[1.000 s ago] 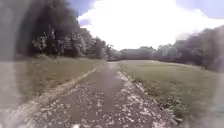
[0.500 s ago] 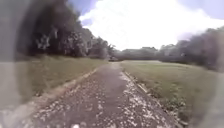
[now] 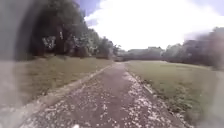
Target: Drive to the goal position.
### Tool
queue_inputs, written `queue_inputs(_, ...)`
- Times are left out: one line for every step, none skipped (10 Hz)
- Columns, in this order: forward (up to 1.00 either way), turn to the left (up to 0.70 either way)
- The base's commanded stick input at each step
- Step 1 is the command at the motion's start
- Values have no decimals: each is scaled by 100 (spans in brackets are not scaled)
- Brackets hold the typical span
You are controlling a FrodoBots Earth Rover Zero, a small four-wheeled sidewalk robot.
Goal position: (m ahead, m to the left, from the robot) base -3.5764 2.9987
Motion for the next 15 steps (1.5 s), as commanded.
queue_inputs(0, 100)
queue_inputs(0, 100)
queue_inputs(0, 100)
queue_inputs(0, 100)
queue_inputs(0, 100)
queue_inputs(0, 100)
queue_inputs(0, 100)
queue_inputs(0, 100)
queue_inputs(0, 100)
queue_inputs(0, 100)
queue_inputs(0, 100)
queue_inputs(0, 100)
queue_inputs(0, 100)
queue_inputs(0, 100)
queue_inputs(0, 100)
